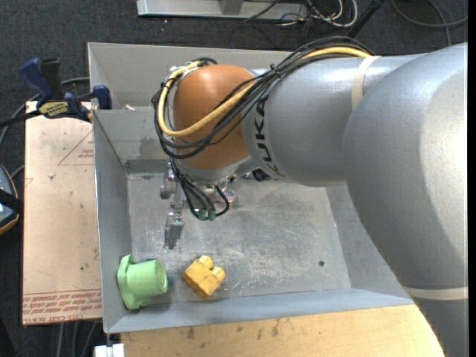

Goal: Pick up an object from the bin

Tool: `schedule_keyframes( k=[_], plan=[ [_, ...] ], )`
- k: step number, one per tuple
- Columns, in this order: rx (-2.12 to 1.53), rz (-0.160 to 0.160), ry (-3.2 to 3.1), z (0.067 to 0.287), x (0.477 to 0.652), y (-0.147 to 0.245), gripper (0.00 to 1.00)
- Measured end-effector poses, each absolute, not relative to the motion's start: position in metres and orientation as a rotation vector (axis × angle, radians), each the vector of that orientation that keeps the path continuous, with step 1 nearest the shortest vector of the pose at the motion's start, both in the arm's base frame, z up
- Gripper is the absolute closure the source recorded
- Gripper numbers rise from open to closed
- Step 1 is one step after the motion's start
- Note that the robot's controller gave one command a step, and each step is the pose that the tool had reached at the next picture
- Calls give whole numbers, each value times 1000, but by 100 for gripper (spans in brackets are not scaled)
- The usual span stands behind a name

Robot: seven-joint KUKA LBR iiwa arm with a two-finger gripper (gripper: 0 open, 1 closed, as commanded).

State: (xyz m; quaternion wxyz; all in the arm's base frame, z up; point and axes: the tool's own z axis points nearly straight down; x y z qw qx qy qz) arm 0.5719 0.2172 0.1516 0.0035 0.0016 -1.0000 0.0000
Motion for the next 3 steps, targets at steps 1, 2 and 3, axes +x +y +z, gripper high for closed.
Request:
schedule_keyframes(
  k=[1, 2, 3],
  plan=[
    [393, 0, -3113, 81, 534, 184, 0],
    [786, -8, -3067, 76, 497, 95, 0],
    [568, 0, -3093, 89, 501, 51, 0]
  ],
)
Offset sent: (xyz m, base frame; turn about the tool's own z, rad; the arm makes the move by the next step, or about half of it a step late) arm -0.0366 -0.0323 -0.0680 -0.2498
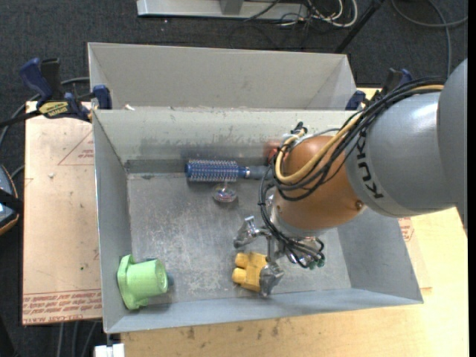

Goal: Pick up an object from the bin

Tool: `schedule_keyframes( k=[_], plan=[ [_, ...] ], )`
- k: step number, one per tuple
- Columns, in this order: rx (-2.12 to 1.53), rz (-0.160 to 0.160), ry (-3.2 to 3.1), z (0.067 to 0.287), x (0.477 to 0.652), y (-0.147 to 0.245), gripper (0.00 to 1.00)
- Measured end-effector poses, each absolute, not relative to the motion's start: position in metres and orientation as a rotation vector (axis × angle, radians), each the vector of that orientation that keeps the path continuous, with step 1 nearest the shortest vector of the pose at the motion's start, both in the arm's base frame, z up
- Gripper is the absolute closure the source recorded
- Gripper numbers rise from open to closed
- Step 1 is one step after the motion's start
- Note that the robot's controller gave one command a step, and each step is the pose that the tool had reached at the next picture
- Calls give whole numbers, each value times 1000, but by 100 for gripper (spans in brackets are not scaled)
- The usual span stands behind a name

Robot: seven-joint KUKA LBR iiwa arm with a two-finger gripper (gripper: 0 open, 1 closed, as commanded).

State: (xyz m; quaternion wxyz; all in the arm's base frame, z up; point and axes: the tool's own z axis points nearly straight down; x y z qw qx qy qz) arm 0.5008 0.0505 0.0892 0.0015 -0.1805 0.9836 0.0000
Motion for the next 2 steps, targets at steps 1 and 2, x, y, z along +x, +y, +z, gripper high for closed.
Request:
schedule_keyframes(
  k=[1, 2],
  plan=[
    [-567, 3, 3089, 89, 500, 52, 100],
    [-888, -3, 3001, 294, 502, 42, 100]
  ],
)
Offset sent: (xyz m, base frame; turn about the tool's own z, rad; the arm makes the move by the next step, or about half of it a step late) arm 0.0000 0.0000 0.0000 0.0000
